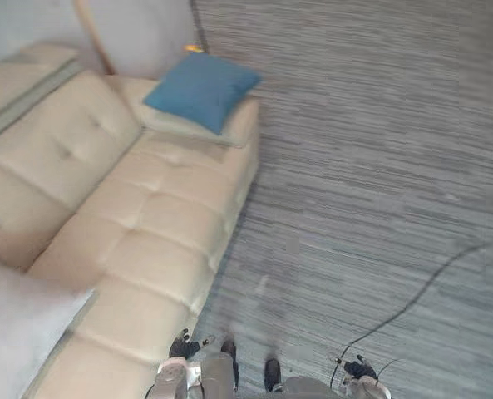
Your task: Pick up cushions and gather them together orderly.
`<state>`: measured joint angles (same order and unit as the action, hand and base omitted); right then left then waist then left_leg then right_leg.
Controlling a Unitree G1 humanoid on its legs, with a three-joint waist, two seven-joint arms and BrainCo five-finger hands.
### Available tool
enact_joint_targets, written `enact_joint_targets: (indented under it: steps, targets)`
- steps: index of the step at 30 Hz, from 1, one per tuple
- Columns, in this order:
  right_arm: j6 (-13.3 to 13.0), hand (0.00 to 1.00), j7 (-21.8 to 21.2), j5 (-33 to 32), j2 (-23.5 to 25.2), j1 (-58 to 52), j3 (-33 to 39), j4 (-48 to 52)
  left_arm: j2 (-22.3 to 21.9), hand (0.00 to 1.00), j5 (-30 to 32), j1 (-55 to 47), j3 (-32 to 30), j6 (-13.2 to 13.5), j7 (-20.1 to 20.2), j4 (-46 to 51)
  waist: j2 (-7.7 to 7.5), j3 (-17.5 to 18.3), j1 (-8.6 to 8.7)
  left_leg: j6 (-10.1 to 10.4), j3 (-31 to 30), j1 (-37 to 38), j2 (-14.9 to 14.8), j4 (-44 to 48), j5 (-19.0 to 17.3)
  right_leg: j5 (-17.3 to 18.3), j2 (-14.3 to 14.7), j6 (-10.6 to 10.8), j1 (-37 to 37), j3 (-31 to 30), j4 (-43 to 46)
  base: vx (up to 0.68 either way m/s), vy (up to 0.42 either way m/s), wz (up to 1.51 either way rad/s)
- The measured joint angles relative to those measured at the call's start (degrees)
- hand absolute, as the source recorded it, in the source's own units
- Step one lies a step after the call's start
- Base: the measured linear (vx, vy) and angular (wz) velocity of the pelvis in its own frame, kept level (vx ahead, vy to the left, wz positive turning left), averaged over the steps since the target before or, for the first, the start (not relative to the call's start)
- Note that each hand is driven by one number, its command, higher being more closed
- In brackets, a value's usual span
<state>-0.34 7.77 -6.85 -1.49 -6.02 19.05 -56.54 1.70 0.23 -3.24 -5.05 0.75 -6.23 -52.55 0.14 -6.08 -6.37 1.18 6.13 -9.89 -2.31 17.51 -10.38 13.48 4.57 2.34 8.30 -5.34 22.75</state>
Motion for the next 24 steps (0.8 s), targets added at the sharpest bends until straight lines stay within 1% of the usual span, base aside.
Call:
enact_joint_targets:
  steps: [1, 2, 3, 4, 5, 6, 7, 8, 9, 10, 11, 12, 13, 14, 15, 16, 17, 18, 19, 20, 21, 22, 23, 24]
  targets:
    - [0.0, 0.00, 0.0, 0.3, 0.3, -0.2, -0.2, 1.2, 0.1, 0.00, 0.0, 0.1, 0.1, -0.1, 0.0, 0.0, -0.57, 0.1, 0.07, -0.5, 1.4, 1.6, 0.7, -0.2, -0.4, 1.8, -1.4, 3.6, 3.5, 0.6, 9.7, 0.41, 0.154, -0.42]
    - [-0.1, 0.00, -0.1, 0.3, 0.5, 0.2, 0.0, 1.7, 0.4, 0.00, -0.3, 0.2, 1.2, -0.3, -0.1, 0.0, -0.78, -0.1, 0.18, -1.2, 2.7, 4.7, 1.4, -0.6, -1.7, 1.4, -4.1, 6.8, 7.5, 3.6, 21.2, 0.42, 0.133, -0.32]
    - [-0.1, 0.00, -0.2, 0.3, 0.4, 0.3, 0.0, 1.6, 0.5, 0.00, -0.3, 0.3, 1.7, -0.3, -0.2, 0.0, -0.64, -0.2, 0.29, -1.4, 3.0, 5.8, 1.5, -0.8, -2.1, 1.5, -5.2, 6.2, 8.1, 5.2, 23.3, 0.43, 0.083, -0.23]
    - [0.0, 0.00, -0.2, 0.5, 0.4, 0.6, 0.0, 1.5, 0.5, 0.00, -0.4, 0.2, 2.5, -0.5, -0.2, 0.0, -0.18, -0.4, 0.48, -1.5, 3.1, 8.2, 1.4, -1.4, -3.1, 2.2, -7.7, 4.2, 8.6, 8.7, 25.6, 0.35, 0.014, -0.22]
    - [0.0, 0.00, -0.3, 2.0, 0.1, 1.6, 0.0, 1.2, 0.1, 0.00, -0.8, 0.2, 2.8, -0.6, -0.4, 0.0, 0.67, -0.9, 0.55, -1.5, 3.9, 12.8, 0.6, -4.5, -3.5, 3.8, -10.6, 1.7, 8.7, 13.9, 24.3, 0.36, -0.008, -0.17]
    - [0.0, 0.00, -0.3, 2.3, 0.1, 1.8, 0.0, 1.0, 0.1, 0.00, -1.0, 0.2, 2.8, -0.6, -0.5, 0.0, 0.77, -0.9, 0.65, -1.4, 3.9, 13.4, 0.4, -5.0, -3.6, 4.0, -10.8, 1.3, 8.7, 14.7, 23.3, 0.38, -0.059, -0.12]
    - [0.0, 0.00, -0.4, 2.4, 0.0, 2.8, 0.0, 0.4, 0.2, 0.00, -1.7, 0.3, 2.8, -0.6, -0.9, -0.1, 1.02, -0.9, 1.21, -1.0, 3.9, 15.2, -0.9, -6.7, -3.8, 3.9, -11.2, 0.9, 9.0, 17.3, 18.8, 0.40, -0.114, -0.05]
    - [-0.1, 0.00, -0.5, 2.4, -0.1, 4.0, 0.0, -0.6, 0.6, 0.00, -2.1, 0.5, 3.2, -0.5, -1.1, -0.4, 1.09, -0.9, 1.85, -0.5, 3.9, 16.6, -2.4, -8.4, -4.0, 2.8, -10.5, 0.1, 10.3, 18.7, 12.5, 0.41, -0.149, -0.04]
    - [-0.1, 0.00, -0.5, 2.4, -0.1, 4.7, 0.0, -1.1, 1.1, 0.00, -2.0, 0.6, 4.0, -0.5, -1.1, -0.7, 1.12, -0.9, 2.32, -0.2, 3.9, 17.1, -3.2, -9.4, -4.1, 1.1, -9.9, 0.1, 11.3, 18.7, 8.1, 0.34, -0.155, 0.01]
    - [0.0, 0.00, -0.4, 2.3, -0.1, 5.1, 0.0, -1.4, 2.1, 0.00, -2.0, 0.6, 4.7, -0.5, -1.0, -1.7, 0.57, -1.0, 3.08, 0.0, 3.5, 17.7, -3.3, -10.2, -4.1, -3.7, -9.1, 0.4, 11.7, 17.0, 0.1, 0.37, -0.180, 0.11]
    - [-0.1, 0.00, -0.4, 2.3, -0.8, 4.8, 0.3, -2.7, 2.3, 0.00, -2.0, 0.7, 5.0, -0.5, -0.9, -3.3, -0.52, -0.8, 3.52, 0.9, 1.5, 18.6, -2.8, -10.1, -4.7, -12.0, -9.0, -4.0, 10.9, 15.5, -3.3, 0.49, -0.254, -0.01]
    - [0.1, 0.00, -0.4, 2.2, -1.3, 5.1, 1.4, -3.3, 1.4, 0.00, -2.0, 1.4, 5.0, -0.7, -0.8, -4.4, 1.17, -1.1, 3.47, 1.1, 0.4, 18.9, -4.2, -8.6, -4.8, -11.4, -8.1, -4.0, 10.1, 15.9, -2.5, 0.59, -0.294, -0.13]
    - [0.1, 0.00, -0.1, 2.2, -2.0, 5.2, 2.5, -3.2, 0.9, 0.00, -2.0, 1.3, 4.8, -0.7, -0.8, -4.5, 2.23, -1.5, 3.19, 2.2, -1.1, 18.2, -4.8, -4.8, -4.2, -9.8, -7.4, -4.8, 9.1, 16.1, -2.5, 0.47, -0.252, -0.17]
    - [0.1, 0.00, 0.0, 2.2, -2.3, 5.1, 3.4, -3.2, 0.4, 0.00, -1.9, 1.6, 4.2, -0.7, -0.9, -4.4, 2.93, -1.9, 3.28, 3.5, -2.2, 17.0, -5.1, -0.7, -3.4, -8.8, -7.2, -5.3, 7.9, 16.3, -2.7, 0.43, -0.228, -0.01]
    - [0.2, 0.00, 0.0, 2.2, -2.5, 4.5, 3.8, -3.1, -0.6, 0.00, -1.9, 2.0, 3.3, -0.7, -1.0, -4.2, 3.37, -2.1, 3.27, 5.8, -3.1, 14.3, -5.4, 7.0, -1.6, -7.4, -6.9, -5.8, 5.9, 16.6, -3.2, 0.42, -0.228, 0.24]
    - [0.2, 0.00, 0.1, 1.8, -2.4, 3.9, 3.5, -2.7, -1.7, 0.00, -1.6, 2.1, 1.7, -0.6, -1.0, -3.5, 3.58, -2.8, 3.37, 6.9, -4.4, 9.0, -6.4, 19.6, 1.5, -6.1, -6.8, -6.3, 2.2, 17.4, -4.7, 0.42, -0.202, 0.36]
    - [0.2, 0.00, 0.3, 1.8, -2.6, 3.7, 3.0, -2.2, -2.1, 0.00, -1.7, 2.2, 1.6, -0.4, -1.0, -2.6, 4.00, -3.2, 3.32, 6.4, -4.3, 5.7, -7.3, 27.6, 1.2, -5.4, -6.3, -6.7, -0.7, 17.8, -5.9, 0.39, -0.144, 0.31]
    - [0.3, 0.00, 0.7, 1.7, -2.5, 3.6, 2.6, -2.1, -2.2, 0.00, -2.1, 2.1, 1.6, 0.0, -0.9, -1.4, 3.94, -3.5, 2.66, 5.5, -3.1, 1.9, -7.8, 33.9, -0.9, -4.4, -6.2, -7.1, -4.3, 18.3, -7.2, 0.33, -0.095, 0.12]
    - [0.2, 0.00, 0.8, 1.7, -2.1, 3.6, 2.8, -2.1, -2.2, 0.00, -2.2, 2.0, 1.7, 0.2, -1.0, -0.8, 3.77, -3.4, 2.52, 4.8, -0.8, -0.5, -7.7, 33.1, -2.2, -4.2, -6.2, -6.9, -7.1, 18.6, -9.1, 0.31, -0.090, -0.01]
    - [0.2, 0.00, 0.9, 1.4, -1.8, 4.1, 3.1, -1.9, -2.2, 0.00, -2.7, 2.0, 1.8, 0.2, -0.9, -0.6, 3.61, -3.4, 2.47, 3.9, 1.3, -1.6, -7.3, 29.7, -2.7, -4.1, -6.5, -6.7, -8.7, 18.7, -10.6, 0.33, -0.084, -0.04]
    - [0.1, 0.00, 1.0, 0.5, -1.2, 4.4, 3.1, -0.9, -2.3, 0.00, -2.8, 1.9, 1.8, 0.3, -0.9, 0.0, 3.46, -3.4, 2.44, 3.3, 3.5, -2.9, -6.4, 22.1, -2.7, -3.7, -6.7, -6.1, -10.6, 18.5, -12.5, 0.32, -0.049, -0.02]
    - [0.1, 0.00, 1.1, -0.1, -0.8, 4.6, 3.1, -0.4, -2.5, 0.00, -2.7, 1.9, 1.8, 0.3, -0.9, 0.2, 3.47, -3.4, 2.44, 2.5, 4.6, -3.9, -5.3, 14.1, -2.0, -3.3, -6.9, -5.4, -12.0, 18.5, -13.6, 0.33, -0.025, 0.01]
    - [0.1, 0.00, 1.1, -0.1, -0.8, 4.8, 3.1, -0.5, -2.6, 0.00, -2.7, 2.0, 1.8, 0.4, -0.8, 0.2, 3.48, -3.4, 2.42, 2.1, 4.5, -4.2, -4.2, 8.2, -0.9, -2.9, -7.1, -4.8, -12.9, 18.5, -14.3, 0.32, 0.028, 0.06]
    - [0.2, 0.00, 1.0, -0.1, -0.8, 4.8, 2.9, -0.6, -2.6, 0.00, -2.6, 2.0, 1.9, 0.5, -0.8, 0.2, 3.48, -3.4, 2.36, 2.3, 4.3, -4.1, -2.9, 0.5, 1.7, -2.4, -7.1, -4.0, -14.3, 18.5, -15.5, 0.36, 0.086, 0.02]
